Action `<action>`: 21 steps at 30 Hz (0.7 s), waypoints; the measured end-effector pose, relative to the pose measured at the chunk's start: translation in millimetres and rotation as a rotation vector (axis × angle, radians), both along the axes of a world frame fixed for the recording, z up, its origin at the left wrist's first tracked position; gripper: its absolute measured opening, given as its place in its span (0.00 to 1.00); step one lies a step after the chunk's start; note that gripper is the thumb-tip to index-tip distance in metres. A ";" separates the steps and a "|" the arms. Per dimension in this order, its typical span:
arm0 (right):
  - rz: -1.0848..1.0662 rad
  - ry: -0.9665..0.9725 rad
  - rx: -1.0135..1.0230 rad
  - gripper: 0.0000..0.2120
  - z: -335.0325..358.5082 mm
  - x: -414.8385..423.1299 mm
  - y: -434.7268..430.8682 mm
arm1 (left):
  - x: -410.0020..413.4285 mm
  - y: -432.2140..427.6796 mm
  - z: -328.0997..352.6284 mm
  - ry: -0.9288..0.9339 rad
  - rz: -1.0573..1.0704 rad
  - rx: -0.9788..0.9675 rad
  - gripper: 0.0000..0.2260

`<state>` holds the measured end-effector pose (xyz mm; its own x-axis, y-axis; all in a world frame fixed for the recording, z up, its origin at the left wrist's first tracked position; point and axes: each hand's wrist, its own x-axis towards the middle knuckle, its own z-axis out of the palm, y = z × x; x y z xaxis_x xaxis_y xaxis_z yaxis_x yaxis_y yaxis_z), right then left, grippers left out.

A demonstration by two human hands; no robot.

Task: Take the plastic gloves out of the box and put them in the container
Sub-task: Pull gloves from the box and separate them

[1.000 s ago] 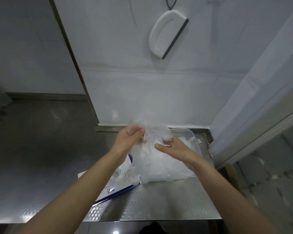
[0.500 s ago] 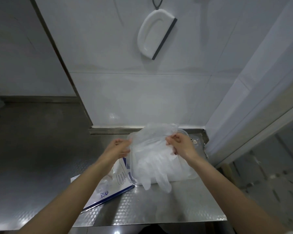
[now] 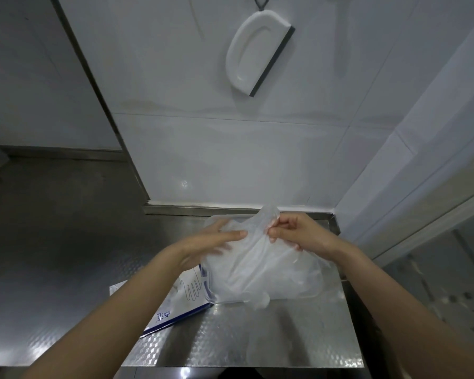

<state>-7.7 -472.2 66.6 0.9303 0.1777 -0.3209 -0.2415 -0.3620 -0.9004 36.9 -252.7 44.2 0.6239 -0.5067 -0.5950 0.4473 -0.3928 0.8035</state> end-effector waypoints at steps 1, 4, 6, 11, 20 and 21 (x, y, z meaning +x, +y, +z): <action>0.011 0.004 0.003 0.06 1.1 1.0 0.2 | -0.9 -1.2 1.7 0.049 -0.040 -0.079 0.34; 0.062 0.017 -0.014 0.05 0.8 6.2 -3.0 | -3.4 -6.9 3.4 0.151 -0.021 -0.177 0.22; 0.095 0.031 -0.039 0.03 -3.5 11.0 -9.1 | -2.7 -8.0 -2.9 0.123 0.068 -0.175 0.14; 0.182 0.141 -0.271 0.11 -21.1 19.4 -26.8 | -3.6 -5.9 -11.2 -0.071 0.398 -0.149 0.04; -0.315 0.161 -0.007 0.11 -48.9 20.3 -24.6 | -11.1 -9.8 -40.0 -0.495 0.518 0.162 0.09; -0.408 0.141 0.010 0.12 -53.4 20.5 -18.7 | -12.4 -11.7 -43.5 -0.517 0.523 0.183 0.08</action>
<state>12.8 -490.9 13.2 0.8721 -0.1924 -0.4499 -0.4839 -0.2029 -0.8513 24.5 -264.4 0.7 0.9782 0.0104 -0.2072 0.1955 -0.3804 0.9039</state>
